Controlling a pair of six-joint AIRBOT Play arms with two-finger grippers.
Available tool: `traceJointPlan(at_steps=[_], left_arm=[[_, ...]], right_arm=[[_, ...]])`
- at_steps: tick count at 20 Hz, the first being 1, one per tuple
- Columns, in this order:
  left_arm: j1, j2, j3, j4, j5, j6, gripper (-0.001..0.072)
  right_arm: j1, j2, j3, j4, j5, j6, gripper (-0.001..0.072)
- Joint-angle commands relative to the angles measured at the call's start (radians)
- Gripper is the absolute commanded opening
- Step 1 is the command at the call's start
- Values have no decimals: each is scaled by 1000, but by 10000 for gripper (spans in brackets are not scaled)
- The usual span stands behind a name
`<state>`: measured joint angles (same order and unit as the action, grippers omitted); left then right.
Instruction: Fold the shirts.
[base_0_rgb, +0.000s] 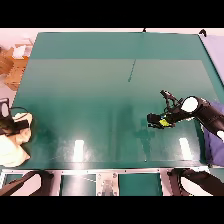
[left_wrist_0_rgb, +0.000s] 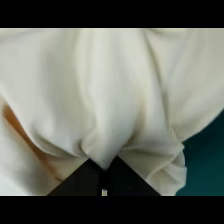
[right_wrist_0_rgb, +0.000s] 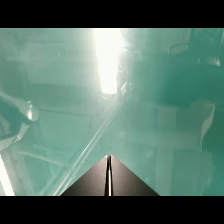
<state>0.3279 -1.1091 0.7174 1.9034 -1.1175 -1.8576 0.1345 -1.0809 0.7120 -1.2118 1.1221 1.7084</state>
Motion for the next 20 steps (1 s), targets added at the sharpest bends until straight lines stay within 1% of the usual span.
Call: traceJointPlan(at_steps=[1, 3, 4, 6, 7, 9, 10, 12, 14, 17, 20], left_arm=[[6, 0, 108, -68, -50, 64, 18], [-7, 0, 175, -238, -74, 174, 17], [-40, 0, 218, -332, -75, 210, 17], [-156, 0, 322, -438, -68, 218, 17], [-242, 0, 390, -468, -66, 219, 17], [-422, -1, 518, -476, -38, 214, 17], [-506, -7, 571, -482, -25, 198, 17], [-641, -53, 650, -548, -27, 188, 17], [-774, -121, 690, -619, -12, 201, 17], [-953, -245, 695, -769, 37, 265, 18], [-1051, -378, 695, -1013, 109, 381, 20]], right_arm=[[0, 1, 0, 0, 0, 0, 16], [0, 1, 0, 0, 0, 0, 16], [0, 1, 0, 0, 0, 0, 16], [0, 1, 0, 0, 0, 0, 16], [0, 1, 0, 0, 0, 0, 16], [-1, 1, 0, 0, 0, 0, 16], [-1, 1, 0, -1, 1, 0, 16], [-6, 1, 9, -3, 16, 0, 16], [-30, 1, 45, -3, 55, 0, 16], [-75, 5, 113, -3, 94, 0, 16], [-107, 6, 172, -3, 106, 0, 16]])
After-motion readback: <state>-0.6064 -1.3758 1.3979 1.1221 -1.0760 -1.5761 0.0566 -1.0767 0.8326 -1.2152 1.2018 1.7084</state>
